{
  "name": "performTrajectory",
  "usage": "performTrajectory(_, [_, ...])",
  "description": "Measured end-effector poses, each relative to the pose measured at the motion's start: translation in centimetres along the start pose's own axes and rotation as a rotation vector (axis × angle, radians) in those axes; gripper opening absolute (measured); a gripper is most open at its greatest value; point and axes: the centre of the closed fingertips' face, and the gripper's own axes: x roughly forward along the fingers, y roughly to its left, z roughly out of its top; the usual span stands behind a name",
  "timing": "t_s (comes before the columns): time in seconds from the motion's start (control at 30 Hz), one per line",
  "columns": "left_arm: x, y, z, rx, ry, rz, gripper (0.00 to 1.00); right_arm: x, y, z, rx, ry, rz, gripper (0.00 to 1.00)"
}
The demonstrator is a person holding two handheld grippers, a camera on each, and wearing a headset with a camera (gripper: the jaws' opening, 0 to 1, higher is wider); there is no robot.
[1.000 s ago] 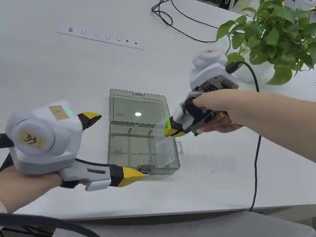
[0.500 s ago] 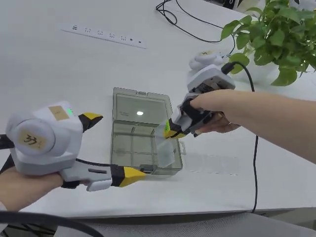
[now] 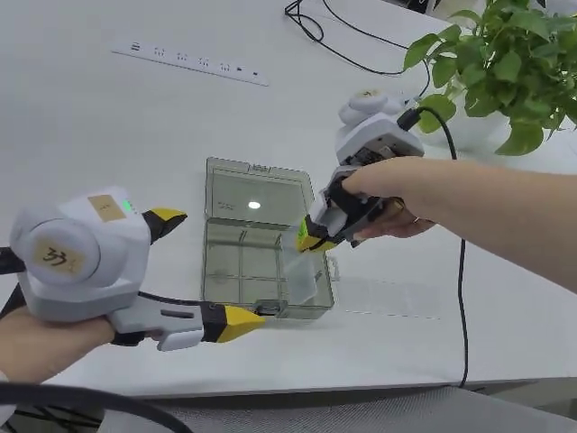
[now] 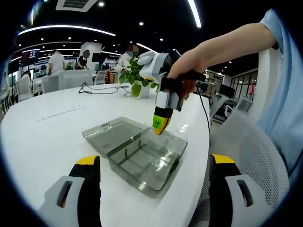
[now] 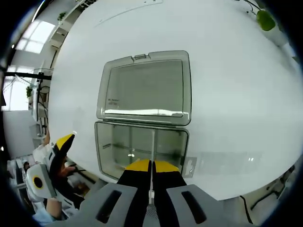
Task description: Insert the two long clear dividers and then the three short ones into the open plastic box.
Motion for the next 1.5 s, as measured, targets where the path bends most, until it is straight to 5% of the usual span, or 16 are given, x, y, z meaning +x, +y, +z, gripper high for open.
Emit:
performTrajectory(1.03, [0.1, -0.1, -0.6, -0.015, 0.005, -0.007, 0.96, 0.8, 0.1, 0.5, -0.033, 0.007, -0.029, 0.02])
performTrajectory(1.5, [0.1, -0.2, -0.4, -0.011, 0.012, -0.007, 0.96, 2.0, 0.5, 0.4, -0.105, -0.014, -0.065, 0.03])
